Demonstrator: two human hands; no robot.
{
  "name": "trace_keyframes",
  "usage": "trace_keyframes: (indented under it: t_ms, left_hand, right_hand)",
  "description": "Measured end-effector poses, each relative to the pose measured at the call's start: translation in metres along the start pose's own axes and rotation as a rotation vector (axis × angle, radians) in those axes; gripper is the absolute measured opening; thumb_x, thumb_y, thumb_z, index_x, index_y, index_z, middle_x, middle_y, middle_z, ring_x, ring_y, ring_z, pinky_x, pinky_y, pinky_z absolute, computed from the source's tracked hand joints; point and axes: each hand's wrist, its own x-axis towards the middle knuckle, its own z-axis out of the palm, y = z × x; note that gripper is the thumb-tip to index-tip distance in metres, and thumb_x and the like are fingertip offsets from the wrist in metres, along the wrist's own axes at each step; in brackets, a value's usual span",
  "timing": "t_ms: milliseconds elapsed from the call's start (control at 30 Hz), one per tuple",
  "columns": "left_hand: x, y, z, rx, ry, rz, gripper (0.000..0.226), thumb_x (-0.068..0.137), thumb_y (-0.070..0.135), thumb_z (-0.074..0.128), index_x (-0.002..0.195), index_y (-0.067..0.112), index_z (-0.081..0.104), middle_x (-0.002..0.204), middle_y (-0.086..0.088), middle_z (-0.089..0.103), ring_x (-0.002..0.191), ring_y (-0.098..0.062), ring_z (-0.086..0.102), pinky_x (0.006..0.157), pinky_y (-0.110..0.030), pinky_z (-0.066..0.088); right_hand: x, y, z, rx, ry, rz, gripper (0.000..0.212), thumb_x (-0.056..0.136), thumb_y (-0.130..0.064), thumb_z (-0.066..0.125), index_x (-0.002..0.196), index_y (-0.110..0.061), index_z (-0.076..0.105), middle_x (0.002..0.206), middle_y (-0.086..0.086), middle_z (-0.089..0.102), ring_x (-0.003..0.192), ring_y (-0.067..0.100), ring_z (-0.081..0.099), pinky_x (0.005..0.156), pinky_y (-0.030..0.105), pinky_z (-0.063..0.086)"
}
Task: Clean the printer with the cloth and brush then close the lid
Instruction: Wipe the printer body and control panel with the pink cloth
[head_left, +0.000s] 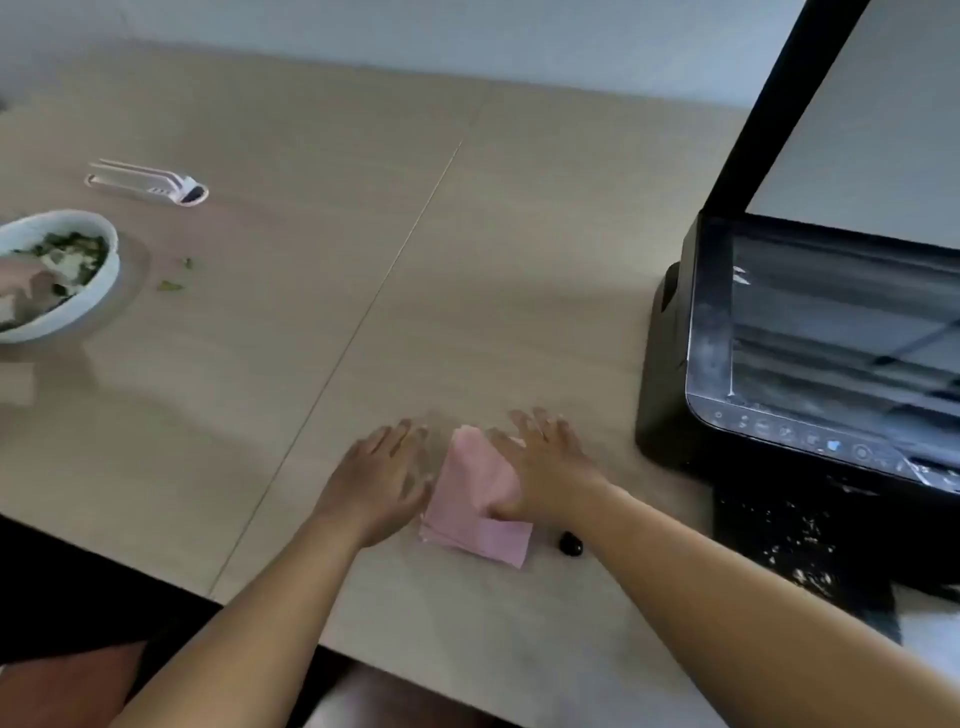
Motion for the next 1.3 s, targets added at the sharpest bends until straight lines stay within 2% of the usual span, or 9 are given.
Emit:
trace_keyframes:
  t_ms: [167,300,400,467,600,833,933,1100,1300]
  left_hand:
    - [-0.023,-0.022,0.036,0.048,-0.008,-0.010,0.078,0.084,0.061,0.011,0.152,0.023,0.014,0.161,0.003,0.005,0.147,-0.019,0.008,0.118,-0.039,0.009]
    - [-0.026,-0.028,0.050,0.060,0.035,0.001,0.072,0.089,0.059,0.014,0.153,0.025,0.011,0.161,0.004,0.000,0.148,-0.020,0.004,0.119,-0.042,0.006]
    - [-0.028,-0.028,0.054,0.061,0.056,-0.003,0.070,0.092,0.059,0.017,0.152,0.024,0.017,0.161,0.002,0.007,0.148,-0.021,0.009,0.118,-0.045,0.010]
    - [-0.029,-0.028,0.056,0.066,0.058,-0.012,0.067,0.094,0.058,0.019,0.151,0.024,0.020,0.161,0.002,0.012,0.147,-0.022,0.013,0.117,-0.046,0.012]
    - [-0.029,-0.029,0.054,0.070,0.040,-0.019,0.064,0.095,0.056,0.021,0.146,0.021,0.034,0.156,-0.002,0.029,0.142,-0.025,0.029,0.113,-0.047,0.022]
    - [0.016,-0.014,0.019,0.063,0.124,0.093,0.064,0.094,0.054,0.023,0.126,0.010,0.057,0.131,-0.010,0.059,0.118,-0.029,0.057,0.096,-0.041,0.043]
    - [0.056,0.010,-0.011,0.002,0.140,0.124,0.065,0.087,0.050,0.030,0.126,0.007,0.058,0.128,-0.014,0.060,0.117,-0.032,0.057,0.093,-0.045,0.048]
    - [0.106,0.084,-0.062,-0.194,0.207,0.281,0.071,0.084,0.055,0.028,0.137,0.010,0.046,0.137,-0.009,0.052,0.126,-0.027,0.046,0.100,-0.039,0.040]
    - [0.153,0.179,-0.097,-0.537,0.158,0.419,0.051,0.097,0.040,0.040,0.143,0.019,0.037,0.147,-0.001,0.043,0.135,-0.016,0.038,0.109,-0.027,0.029]
  right_hand:
    - [0.012,-0.028,0.034,-0.061,0.007,0.006,0.119,0.066,-0.082,0.056,0.152,-0.035,-0.011,0.160,0.007,-0.022,0.144,0.041,-0.024,0.115,0.058,-0.013]
    - [0.018,-0.028,0.046,-0.106,0.000,0.046,0.116,0.065,-0.081,0.054,0.152,-0.034,-0.006,0.161,0.010,-0.009,0.145,0.041,-0.007,0.115,0.060,-0.006]
    - [0.019,-0.030,0.046,-0.142,0.071,0.010,0.097,0.065,-0.075,0.036,0.150,-0.031,0.016,0.156,0.012,0.014,0.137,0.037,0.020,0.109,0.053,0.017]
    - [0.020,-0.032,0.045,-0.150,0.141,-0.028,0.070,0.080,-0.057,0.042,0.142,-0.028,0.031,0.144,0.012,0.032,0.120,0.033,0.037,0.094,0.044,0.030]
    - [0.025,-0.039,0.034,-0.058,0.129,-0.066,0.043,0.091,-0.027,0.047,0.133,-0.020,0.044,0.136,0.013,0.039,0.115,0.034,0.041,0.089,0.041,0.033]
    - [-0.009,-0.030,-0.018,0.144,0.349,-0.083,0.033,0.086,-0.020,0.050,0.119,-0.016,0.052,0.113,0.011,0.046,0.100,0.033,0.046,0.073,0.036,0.032]
    - [-0.031,-0.014,-0.053,0.184,0.490,-0.044,0.035,0.085,-0.021,0.048,0.120,-0.023,0.050,0.110,0.005,0.043,0.097,0.029,0.046,0.073,0.039,0.044]
    - [-0.069,0.026,-0.093,0.240,0.695,0.086,0.040,0.080,-0.019,0.050,0.119,-0.025,0.053,0.109,0.001,0.046,0.098,0.024,0.047,0.075,0.031,0.042]
    - [-0.105,0.106,-0.130,0.242,0.846,0.278,0.038,0.076,-0.021,0.057,0.114,-0.023,0.063,0.116,-0.003,0.055,0.101,0.024,0.048,0.084,0.040,0.046]
